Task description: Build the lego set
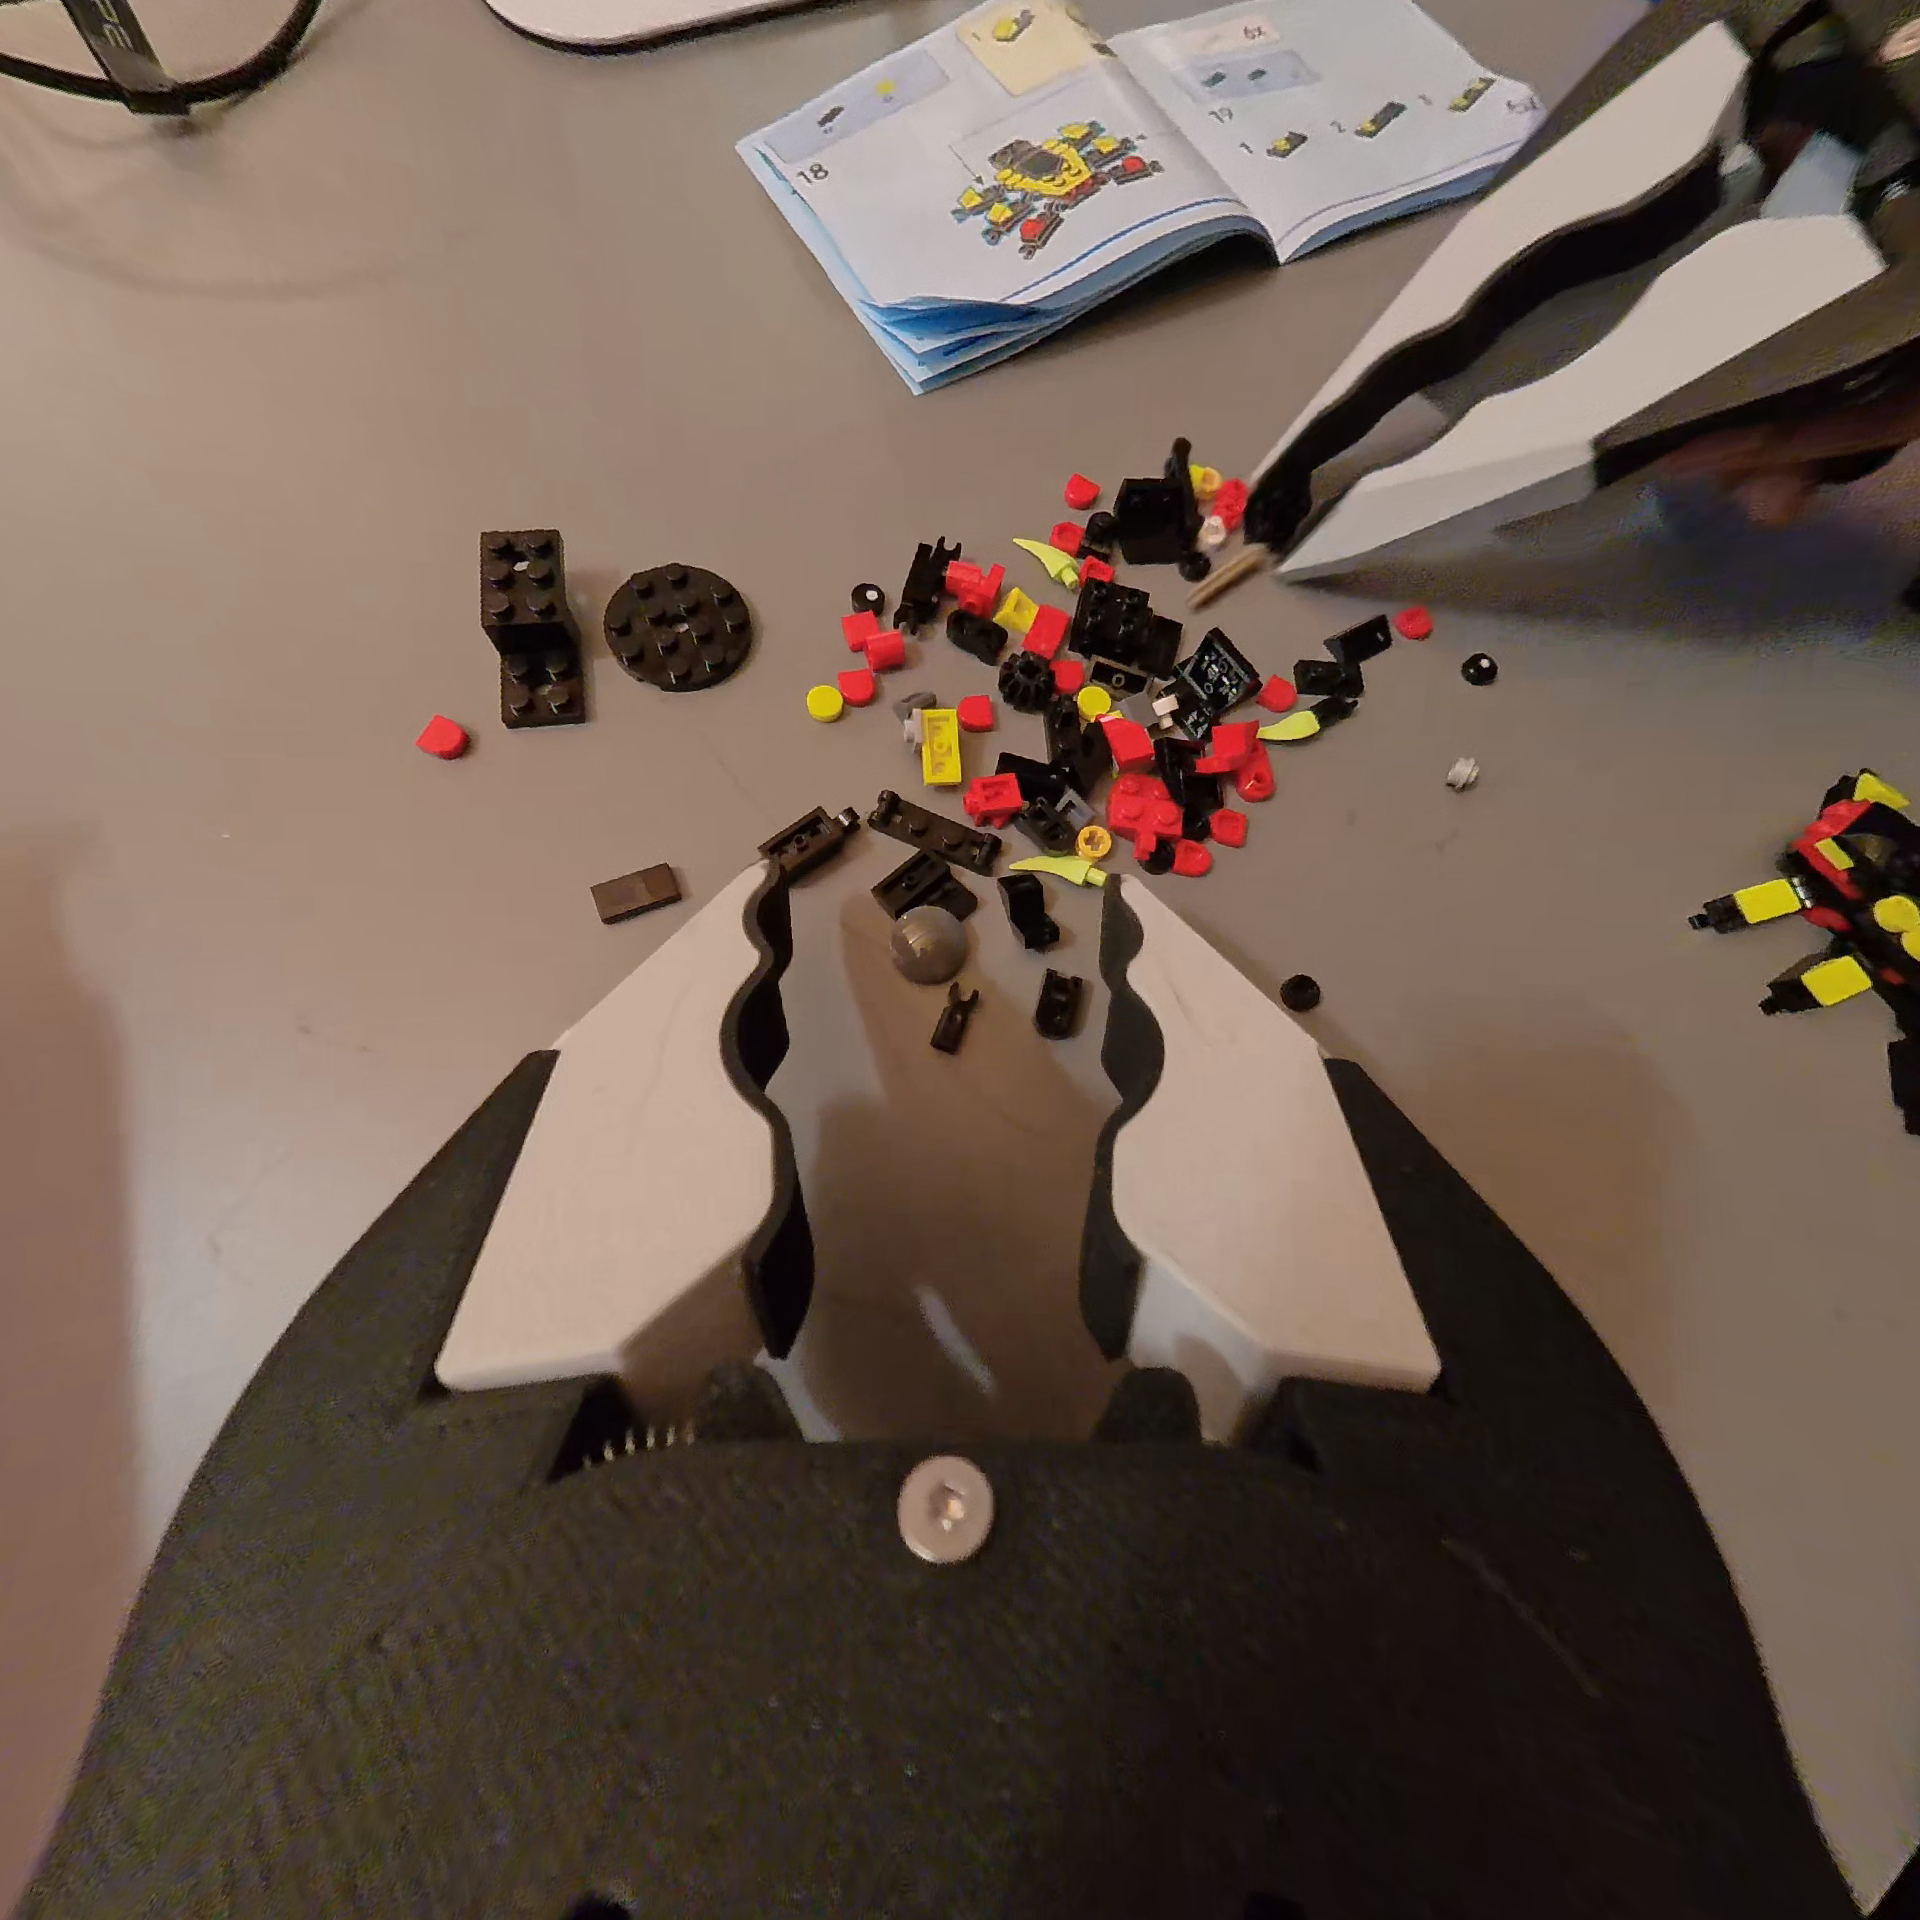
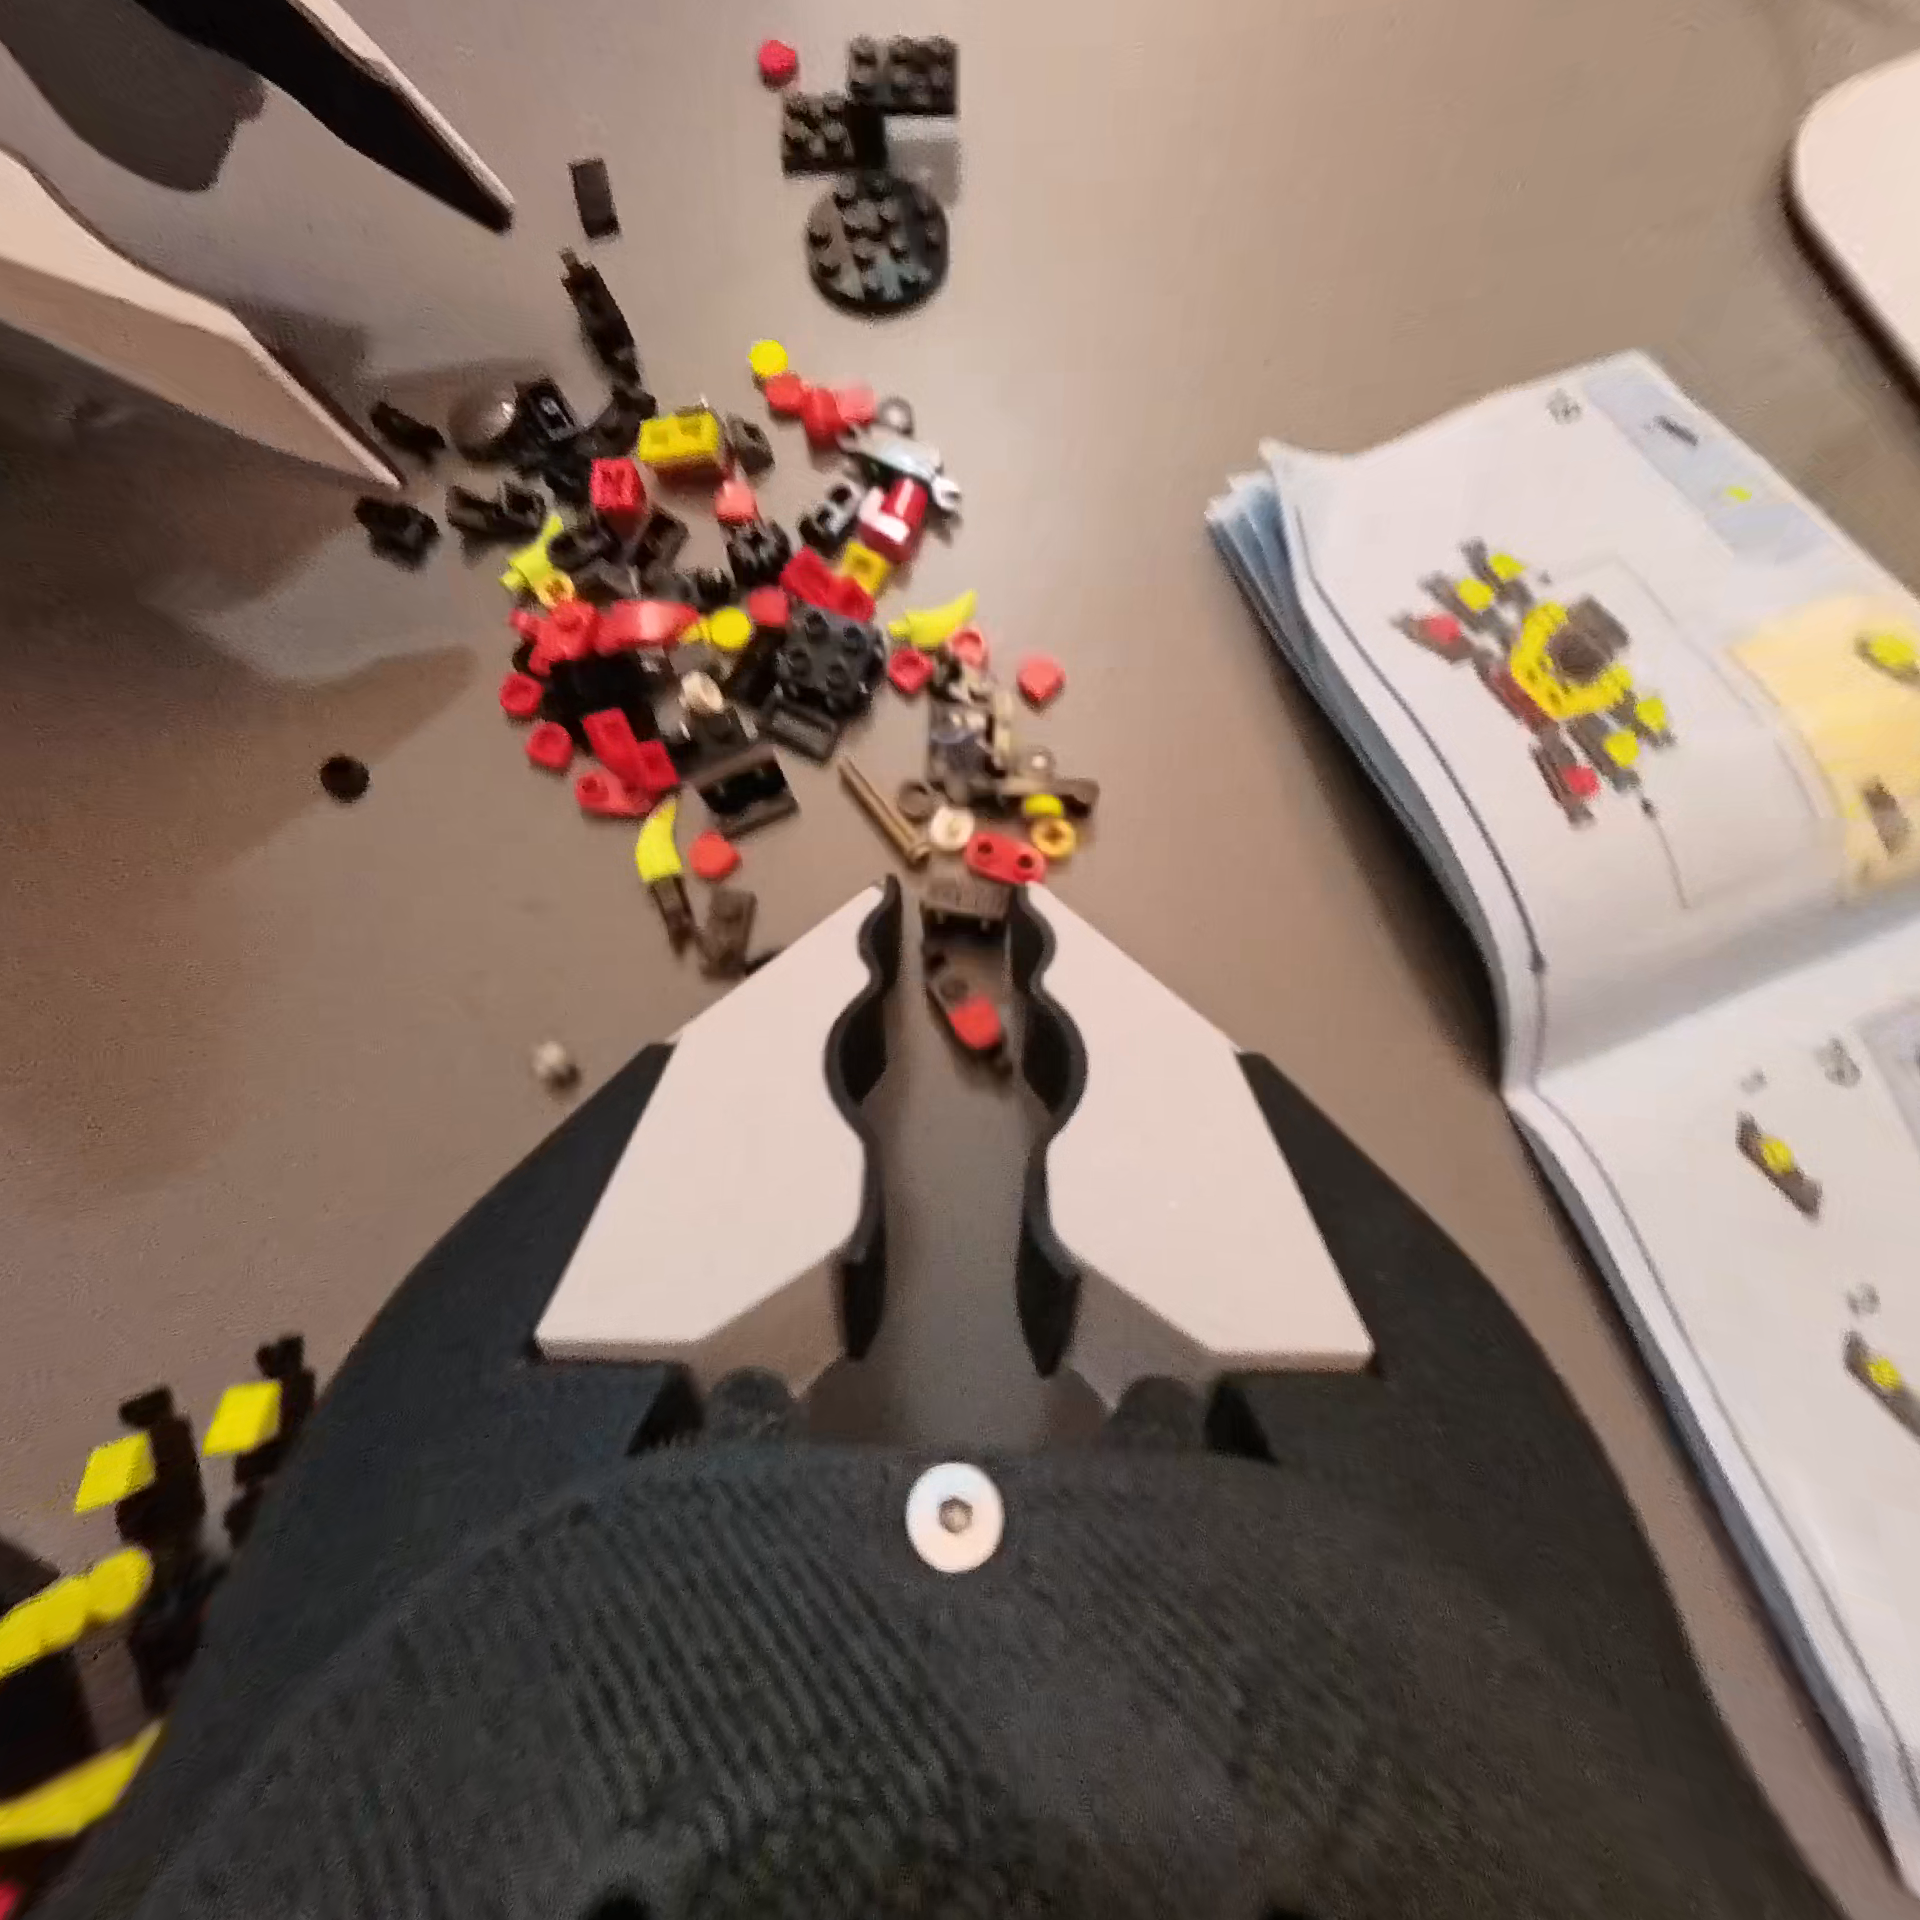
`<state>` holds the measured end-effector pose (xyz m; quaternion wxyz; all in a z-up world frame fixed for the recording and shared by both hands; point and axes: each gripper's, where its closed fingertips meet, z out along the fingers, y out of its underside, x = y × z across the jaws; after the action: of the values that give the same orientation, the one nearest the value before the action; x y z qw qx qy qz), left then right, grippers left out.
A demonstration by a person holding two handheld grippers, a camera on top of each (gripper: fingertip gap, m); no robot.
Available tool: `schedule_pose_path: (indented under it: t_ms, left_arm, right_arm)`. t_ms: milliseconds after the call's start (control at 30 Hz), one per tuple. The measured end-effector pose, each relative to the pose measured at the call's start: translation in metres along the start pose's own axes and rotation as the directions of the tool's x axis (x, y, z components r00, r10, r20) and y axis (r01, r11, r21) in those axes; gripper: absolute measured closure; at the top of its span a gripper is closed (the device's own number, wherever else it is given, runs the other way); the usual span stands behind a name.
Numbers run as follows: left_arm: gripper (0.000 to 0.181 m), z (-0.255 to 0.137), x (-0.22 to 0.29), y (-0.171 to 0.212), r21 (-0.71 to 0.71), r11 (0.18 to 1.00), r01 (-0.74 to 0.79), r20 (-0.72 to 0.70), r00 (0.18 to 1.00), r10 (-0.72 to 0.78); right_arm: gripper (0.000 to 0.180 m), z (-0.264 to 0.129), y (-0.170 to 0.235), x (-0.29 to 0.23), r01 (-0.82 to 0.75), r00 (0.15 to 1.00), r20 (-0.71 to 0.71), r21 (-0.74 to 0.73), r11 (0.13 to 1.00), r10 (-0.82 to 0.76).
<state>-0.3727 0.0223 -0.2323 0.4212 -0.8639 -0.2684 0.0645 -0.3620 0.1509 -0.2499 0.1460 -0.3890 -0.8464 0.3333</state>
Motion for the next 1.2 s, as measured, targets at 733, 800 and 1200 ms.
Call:
schedule_pose_path:
  t_ms: [733, 800, 1200]
  left_arm:
    - [0.122, -0.01, 0.044, -0.023, 0.153, 0.972, -0.18, -0.096, 0.976, 0.196]
    - [0.136, -0.008, 0.066, -0.029, 0.201, 0.956, -0.216, -0.118, 0.963, 0.242]
    - [0.181, 0.05, 0.152, -0.025, 0.064, 0.977, -0.201, -0.318, 0.924, 0.211]
  right_arm:
    - [0.15, -0.012, -0.027, 0.015, -0.052, 0.999, 0.021, 0.114, 0.992, 0.05]
    - [0.15, -0.035, -0.024, 0.021, -0.047, 0.998, -0.022, 0.146, 0.988, 0.051]
    - [0.152, -0.126, 0.023, 0.002, -0.191, 0.975, -0.047, 0.314, 0.93, 0.216]
